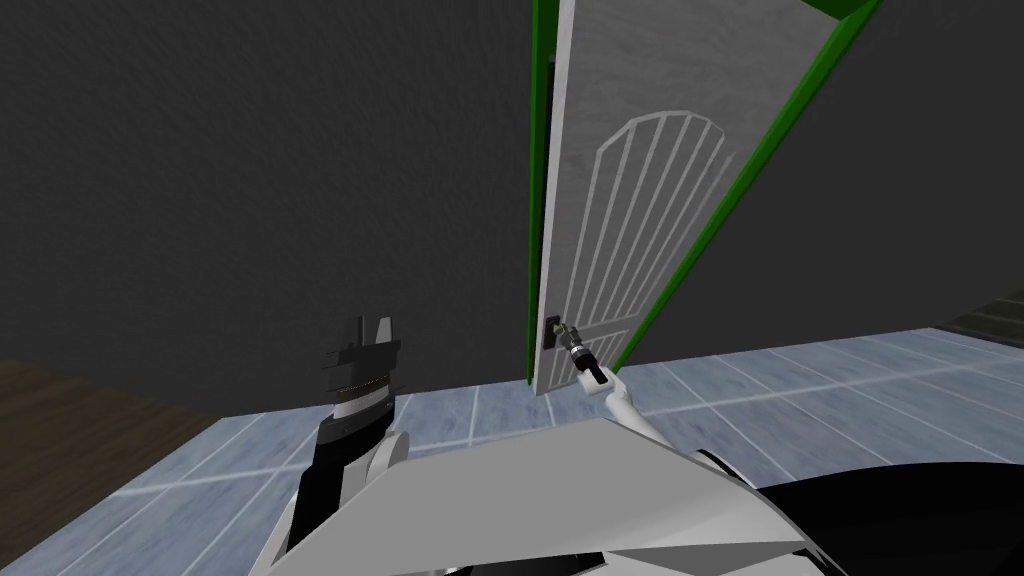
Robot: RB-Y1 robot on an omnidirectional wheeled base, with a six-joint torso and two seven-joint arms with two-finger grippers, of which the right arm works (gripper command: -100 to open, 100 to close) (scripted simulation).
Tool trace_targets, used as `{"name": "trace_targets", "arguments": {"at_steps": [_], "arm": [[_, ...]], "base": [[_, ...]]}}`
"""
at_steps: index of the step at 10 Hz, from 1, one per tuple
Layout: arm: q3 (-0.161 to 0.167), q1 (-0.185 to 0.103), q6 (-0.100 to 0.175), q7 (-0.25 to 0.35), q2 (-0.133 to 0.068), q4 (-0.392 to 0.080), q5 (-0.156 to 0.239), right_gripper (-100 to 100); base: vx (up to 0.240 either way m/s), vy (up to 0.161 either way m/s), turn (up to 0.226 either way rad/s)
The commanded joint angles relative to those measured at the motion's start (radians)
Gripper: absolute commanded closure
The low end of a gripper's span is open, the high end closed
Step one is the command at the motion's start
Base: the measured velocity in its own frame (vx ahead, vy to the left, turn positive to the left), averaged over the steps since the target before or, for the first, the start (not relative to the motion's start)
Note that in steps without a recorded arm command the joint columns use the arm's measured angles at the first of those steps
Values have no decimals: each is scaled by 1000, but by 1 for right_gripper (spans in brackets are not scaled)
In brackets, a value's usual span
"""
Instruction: Pull the door open
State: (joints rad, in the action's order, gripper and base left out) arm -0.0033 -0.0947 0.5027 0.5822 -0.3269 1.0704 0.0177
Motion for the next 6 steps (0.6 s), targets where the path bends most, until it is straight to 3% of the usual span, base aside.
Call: {"name": "trace_targets", "arguments": {"at_steps": [1, 3, 6], "arm": [[13, -10, 6, 38, 9, 18, 18, 100], [26, -15, -8, 102, 5, 14, 82, 100], [32, -18, -14, 160, 4, 12, 114, 100]], "base": [[-59, -47, 87], [-62, -49, 123], [-57, -32, 79]]}}
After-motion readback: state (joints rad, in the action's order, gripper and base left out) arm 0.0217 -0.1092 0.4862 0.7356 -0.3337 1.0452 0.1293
